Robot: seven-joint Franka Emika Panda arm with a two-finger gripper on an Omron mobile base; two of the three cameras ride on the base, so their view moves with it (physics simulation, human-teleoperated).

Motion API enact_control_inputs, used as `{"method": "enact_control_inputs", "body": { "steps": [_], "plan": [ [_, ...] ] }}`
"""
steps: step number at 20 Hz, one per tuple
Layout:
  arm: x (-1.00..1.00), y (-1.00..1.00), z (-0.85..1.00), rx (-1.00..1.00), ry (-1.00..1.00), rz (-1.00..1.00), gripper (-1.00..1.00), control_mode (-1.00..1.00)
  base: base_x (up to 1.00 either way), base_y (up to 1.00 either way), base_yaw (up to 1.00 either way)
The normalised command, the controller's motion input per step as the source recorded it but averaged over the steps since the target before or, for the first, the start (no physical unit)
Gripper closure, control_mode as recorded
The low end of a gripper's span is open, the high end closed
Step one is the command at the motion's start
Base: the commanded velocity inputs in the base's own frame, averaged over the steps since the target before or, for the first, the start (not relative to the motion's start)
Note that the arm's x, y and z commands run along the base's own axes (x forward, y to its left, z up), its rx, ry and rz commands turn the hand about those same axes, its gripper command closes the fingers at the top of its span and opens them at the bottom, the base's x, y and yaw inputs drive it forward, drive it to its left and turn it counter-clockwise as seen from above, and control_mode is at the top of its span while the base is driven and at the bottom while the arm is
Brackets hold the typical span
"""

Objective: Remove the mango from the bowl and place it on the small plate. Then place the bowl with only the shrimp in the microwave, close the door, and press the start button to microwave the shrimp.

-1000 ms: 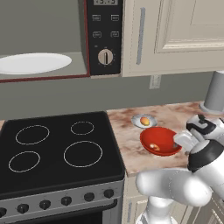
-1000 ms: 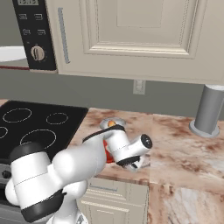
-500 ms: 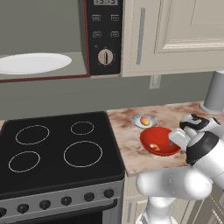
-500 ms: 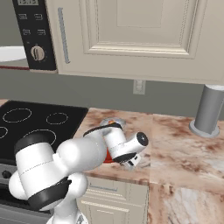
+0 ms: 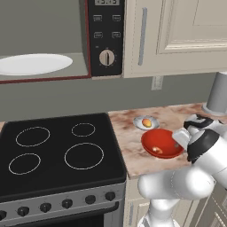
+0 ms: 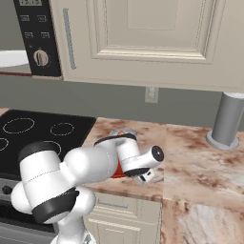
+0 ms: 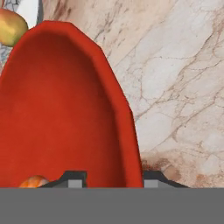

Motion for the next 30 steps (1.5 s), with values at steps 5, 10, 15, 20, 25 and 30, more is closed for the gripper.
{"method": "enact_control_inputs", "body": {
  "steps": [5, 10, 15, 20, 25, 30],
  "plan": [
    [0.00, 0.18, 0.00, 0.01, 0.00, -0.05, 1.00, -1.00, 0.00, 0.00, 0.00],
    [-0.05, 0.00, 0.00, 0.00, -0.03, 0.00, 1.00, -1.00, 0.00, 0.00, 0.00],
    [-0.15, 0.00, 0.43, 0.00, -0.07, -0.01, 1.00, -1.00, 0.00, 0.00, 0.00],
    [-0.28, 0.00, 0.84, 0.00, -0.12, -0.04, 1.00, -1.00, 0.00, 0.00, 0.00],
    [-0.37, 0.05, 0.88, 0.00, -0.04, -0.06, 1.00, -1.00, 0.00, 0.00, 0.00],
    [-0.45, 0.33, 0.86, 0.01, 0.00, -0.06, 1.00, -1.00, 0.00, 0.00, 0.00]
  ]
}}
